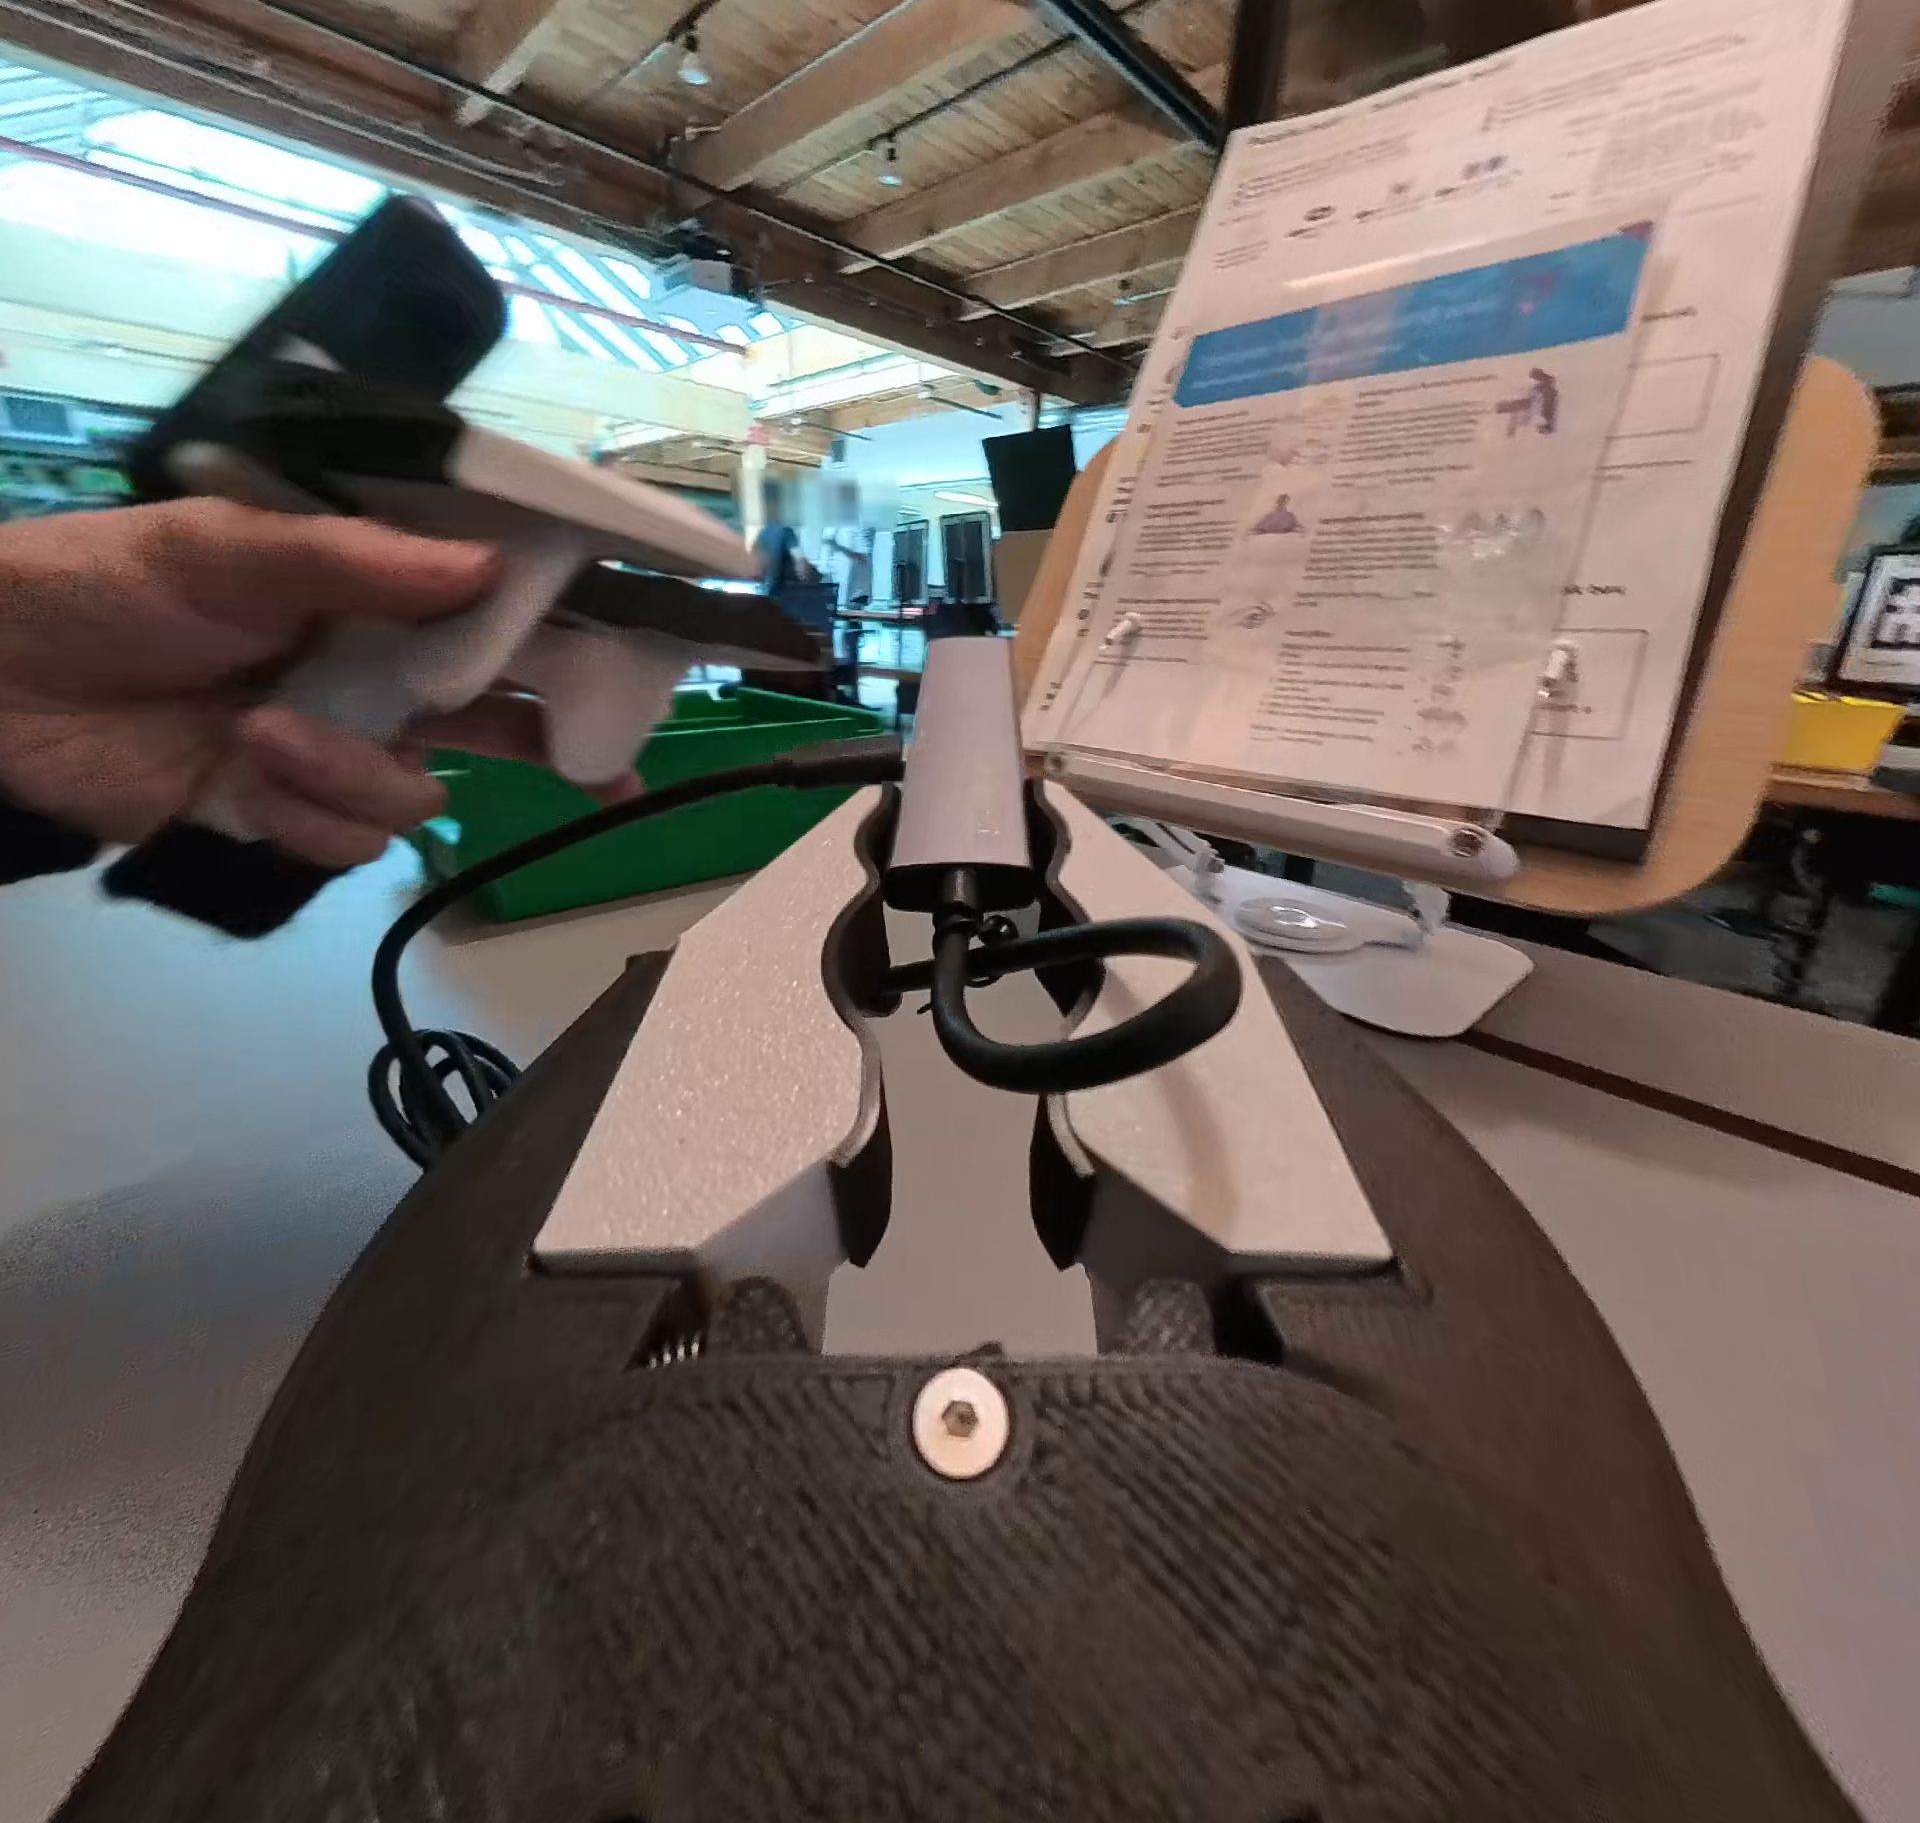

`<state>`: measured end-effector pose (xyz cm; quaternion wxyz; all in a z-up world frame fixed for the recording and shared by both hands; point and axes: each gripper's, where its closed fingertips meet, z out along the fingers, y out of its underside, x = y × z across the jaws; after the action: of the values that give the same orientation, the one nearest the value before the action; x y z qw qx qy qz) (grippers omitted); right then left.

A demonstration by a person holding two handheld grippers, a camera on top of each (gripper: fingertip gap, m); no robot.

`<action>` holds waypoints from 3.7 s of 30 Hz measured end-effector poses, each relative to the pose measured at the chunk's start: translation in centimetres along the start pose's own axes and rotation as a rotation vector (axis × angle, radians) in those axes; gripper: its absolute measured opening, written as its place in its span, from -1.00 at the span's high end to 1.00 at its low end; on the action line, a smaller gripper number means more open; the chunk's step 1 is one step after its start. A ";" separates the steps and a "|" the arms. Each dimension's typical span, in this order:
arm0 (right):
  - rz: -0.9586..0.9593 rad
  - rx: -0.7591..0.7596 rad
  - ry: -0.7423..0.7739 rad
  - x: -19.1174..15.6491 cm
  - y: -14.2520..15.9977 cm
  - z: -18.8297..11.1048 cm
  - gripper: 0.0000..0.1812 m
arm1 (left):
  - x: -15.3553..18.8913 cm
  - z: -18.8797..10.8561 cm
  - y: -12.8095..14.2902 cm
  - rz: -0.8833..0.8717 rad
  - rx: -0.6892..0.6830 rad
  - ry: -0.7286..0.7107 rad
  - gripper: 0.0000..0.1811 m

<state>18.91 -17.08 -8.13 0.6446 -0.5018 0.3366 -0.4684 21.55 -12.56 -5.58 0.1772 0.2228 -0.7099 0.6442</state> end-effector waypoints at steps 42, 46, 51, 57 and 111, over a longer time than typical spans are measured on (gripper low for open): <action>0.058 -0.151 -0.048 -0.8 3.0 0.8 0.73 | -0.9 1.2 5.3 0.864 -0.136 -0.443 0.98; 0.069 -0.091 -0.056 -0.7 2.3 0.6 0.73 | -0.6 1.3 5.3 0.831 -0.125 -0.439 0.98; 0.030 -0.096 -0.015 -0.3 2.2 0.6 0.75 | -0.3 1.6 5.4 0.756 -0.112 -0.427 0.98; 0.019 -0.123 0.001 -0.2 2.5 0.5 0.75 | -0.6 1.8 5.4 0.768 -0.133 -0.425 0.98; 0.015 -0.112 0.043 1.7 2.7 0.2 0.75 | -29.7 -30.1 -1.3 0.012 -0.563 -0.959 0.96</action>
<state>20.38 -18.49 -10.62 0.6117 -0.5245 0.3796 -0.4546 46.06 19.90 -17.21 -0.1167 0.4309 -0.8571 0.2571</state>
